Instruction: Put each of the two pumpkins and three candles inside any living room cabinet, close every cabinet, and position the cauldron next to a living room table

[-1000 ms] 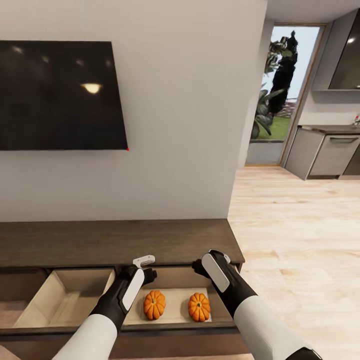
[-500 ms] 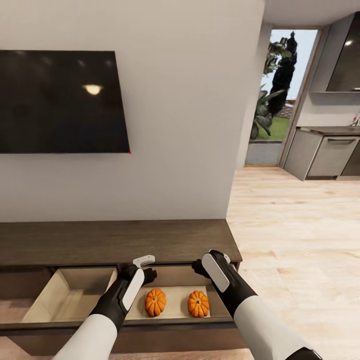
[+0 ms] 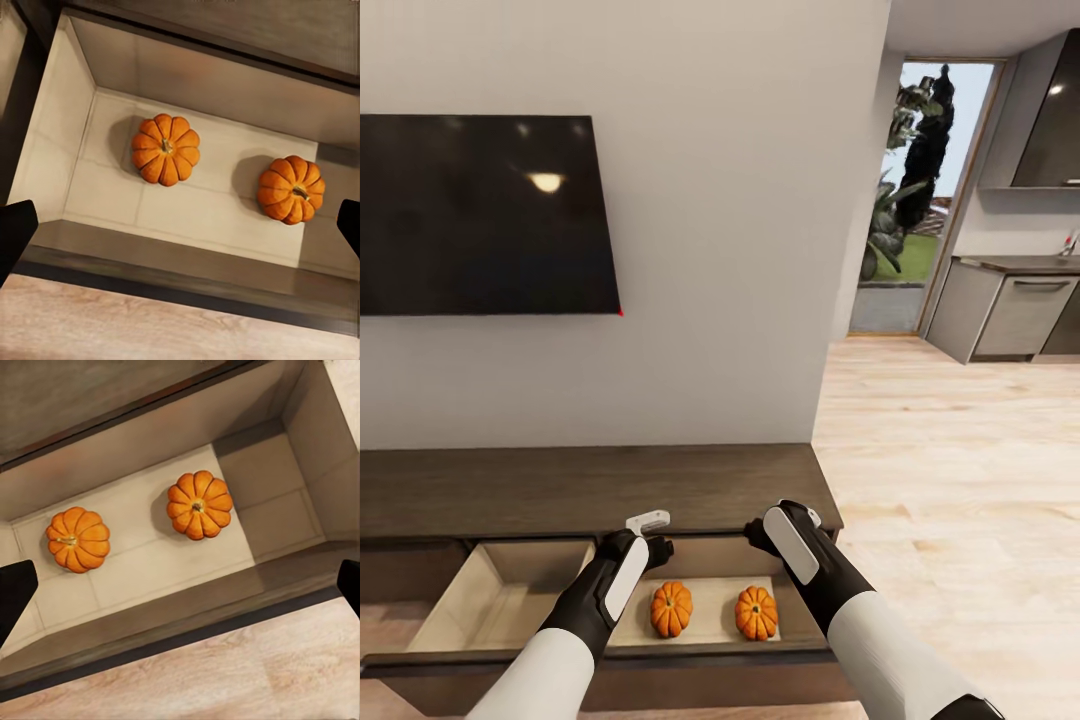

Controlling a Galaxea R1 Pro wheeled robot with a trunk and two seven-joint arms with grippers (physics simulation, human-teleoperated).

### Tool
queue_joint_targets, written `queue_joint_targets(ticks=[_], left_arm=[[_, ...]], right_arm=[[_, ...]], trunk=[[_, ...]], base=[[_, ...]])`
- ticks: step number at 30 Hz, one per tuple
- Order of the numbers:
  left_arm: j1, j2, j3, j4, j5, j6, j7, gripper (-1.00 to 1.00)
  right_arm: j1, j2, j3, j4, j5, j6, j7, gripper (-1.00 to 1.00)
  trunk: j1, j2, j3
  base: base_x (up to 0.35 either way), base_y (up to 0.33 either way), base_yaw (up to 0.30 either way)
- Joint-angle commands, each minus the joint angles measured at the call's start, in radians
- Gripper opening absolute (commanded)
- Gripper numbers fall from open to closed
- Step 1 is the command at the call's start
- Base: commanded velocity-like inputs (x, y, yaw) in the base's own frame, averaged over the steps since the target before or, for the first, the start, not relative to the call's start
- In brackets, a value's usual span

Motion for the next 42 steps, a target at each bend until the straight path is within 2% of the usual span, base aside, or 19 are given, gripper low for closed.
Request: queue_joint_targets(ticks=[1,29,42], left_arm=[[0.0,0.0,0.0,0.0,0.0,0.0,0.0,1.0],[0.0,0.0,-0.001,0.0,0.0,0.0,0.0,1.0],[0.0,0.0,-0.002,0.0,0.0,0.0,-0.001,1.0]], right_arm=[[0.0,0.0,0.0,0.0,0.0,0.0,0.0,1.0],[0.0,0.0,0.0,0.0,0.0,0.0,0.0,1.0],[0.0,0.0,0.0,0.0,0.0,0.001,0.0,1.0]], trunk=[[-0.004,0.007,0.003],[-0.111,0.203,0.091],[-0.161,0.294,0.132]], base=[[0.0,0.0,0.0],[0.0,0.0,0.0],[-0.085,0.0,0.0]])
